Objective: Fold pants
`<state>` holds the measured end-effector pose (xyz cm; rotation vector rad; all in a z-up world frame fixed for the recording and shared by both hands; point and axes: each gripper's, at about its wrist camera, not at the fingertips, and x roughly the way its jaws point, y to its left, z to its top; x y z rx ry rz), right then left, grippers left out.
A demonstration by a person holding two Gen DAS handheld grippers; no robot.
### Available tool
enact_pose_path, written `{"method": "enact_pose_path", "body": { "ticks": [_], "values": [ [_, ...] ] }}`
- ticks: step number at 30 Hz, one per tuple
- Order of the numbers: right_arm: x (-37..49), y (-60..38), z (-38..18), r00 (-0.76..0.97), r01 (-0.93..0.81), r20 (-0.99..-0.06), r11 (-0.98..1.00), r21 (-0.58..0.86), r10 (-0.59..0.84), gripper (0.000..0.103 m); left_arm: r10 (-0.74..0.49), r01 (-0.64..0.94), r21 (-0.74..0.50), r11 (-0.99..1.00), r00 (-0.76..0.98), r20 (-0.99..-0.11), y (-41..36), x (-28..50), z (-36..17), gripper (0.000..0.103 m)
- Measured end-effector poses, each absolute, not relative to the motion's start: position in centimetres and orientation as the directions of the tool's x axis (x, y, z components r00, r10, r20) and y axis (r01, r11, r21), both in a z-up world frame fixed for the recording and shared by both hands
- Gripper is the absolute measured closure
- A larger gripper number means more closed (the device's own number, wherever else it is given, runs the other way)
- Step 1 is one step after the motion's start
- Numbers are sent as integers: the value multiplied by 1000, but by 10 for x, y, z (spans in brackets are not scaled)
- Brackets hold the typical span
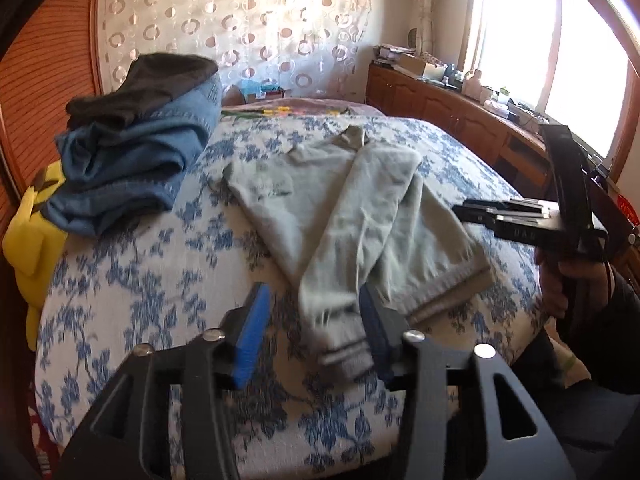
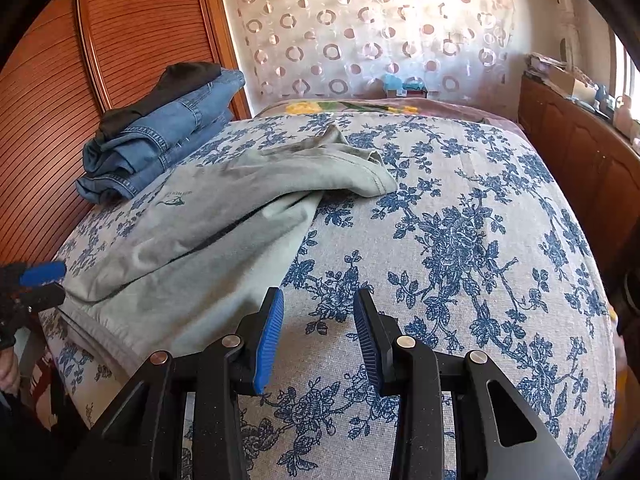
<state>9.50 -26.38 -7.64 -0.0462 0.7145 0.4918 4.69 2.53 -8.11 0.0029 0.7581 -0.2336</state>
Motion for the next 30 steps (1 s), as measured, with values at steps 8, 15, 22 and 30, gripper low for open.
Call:
{"method": "enact_pose_path", "body": {
  "ticks": [8,15,22,30],
  "values": [
    [94,-263,-77,645,-452,-637,883,127,422,65,-247,283,-65,957,677,-693,10,93,-75,54],
    [92,-263,-77,649,-456,-632,881,124,425,65,-276,326,-71,943,641,-717,2,130,-77,22],
    [90,-263,-77,652,-458,-628,881,121,425,65,-271,334,-58,941,638,-721,-4,152,-75,22],
    [90,-263,-76,653,-459,-626,880,121,426,65,-303,378,-83,922,573,-762,-19,182,-79,53]
  ]
}}
